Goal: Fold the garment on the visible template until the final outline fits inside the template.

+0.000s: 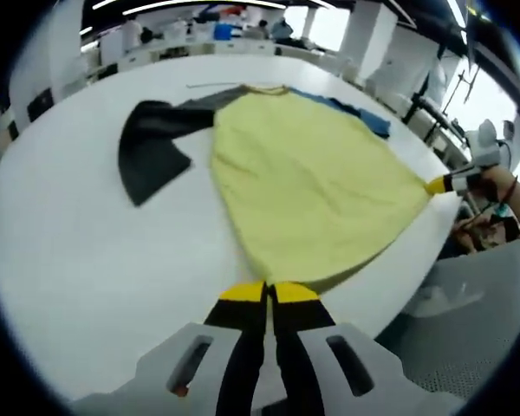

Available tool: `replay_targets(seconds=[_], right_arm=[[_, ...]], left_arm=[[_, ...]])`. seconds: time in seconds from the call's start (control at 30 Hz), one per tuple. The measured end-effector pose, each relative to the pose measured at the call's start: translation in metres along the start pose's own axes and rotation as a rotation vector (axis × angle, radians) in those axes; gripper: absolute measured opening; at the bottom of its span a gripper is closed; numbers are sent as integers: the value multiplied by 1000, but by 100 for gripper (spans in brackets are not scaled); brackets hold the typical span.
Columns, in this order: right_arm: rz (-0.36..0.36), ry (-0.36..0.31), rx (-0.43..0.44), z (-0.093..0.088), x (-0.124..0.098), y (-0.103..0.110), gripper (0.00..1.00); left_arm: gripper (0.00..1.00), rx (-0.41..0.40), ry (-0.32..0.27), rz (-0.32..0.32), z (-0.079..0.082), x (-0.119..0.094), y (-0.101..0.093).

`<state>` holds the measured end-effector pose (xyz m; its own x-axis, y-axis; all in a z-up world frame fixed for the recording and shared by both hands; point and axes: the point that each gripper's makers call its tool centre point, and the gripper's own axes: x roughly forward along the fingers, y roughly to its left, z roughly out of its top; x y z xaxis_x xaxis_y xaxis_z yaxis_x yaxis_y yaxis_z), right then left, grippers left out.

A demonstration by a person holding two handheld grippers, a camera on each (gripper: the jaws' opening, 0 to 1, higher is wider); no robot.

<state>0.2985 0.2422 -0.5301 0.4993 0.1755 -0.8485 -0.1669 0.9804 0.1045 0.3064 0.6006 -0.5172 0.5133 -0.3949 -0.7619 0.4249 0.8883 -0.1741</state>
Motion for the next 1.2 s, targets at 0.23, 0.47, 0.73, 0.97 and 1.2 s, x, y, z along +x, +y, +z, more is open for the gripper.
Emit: replay_targets(seconds=[0.23,0.47,0.73,0.97,1.2], right_arm=[[-1,14,3,-7,-2,1,0],[0,19,6,-12,-2,2,0],[-2,27,-3,-14,-2,2,0],[13,41,-7,-15,0,3,0],[5,56,-25,-18,0,2,2]], left_arm=[[0,-17,17,-13,-10,-2,-3],[0,8,38,-11,-14,-1,-5],[0,27,52,-5,-18,-2,-5],[0,-16,47,9,-18,-3,-3],[7,-6,71,6,-22,-7,-4]])
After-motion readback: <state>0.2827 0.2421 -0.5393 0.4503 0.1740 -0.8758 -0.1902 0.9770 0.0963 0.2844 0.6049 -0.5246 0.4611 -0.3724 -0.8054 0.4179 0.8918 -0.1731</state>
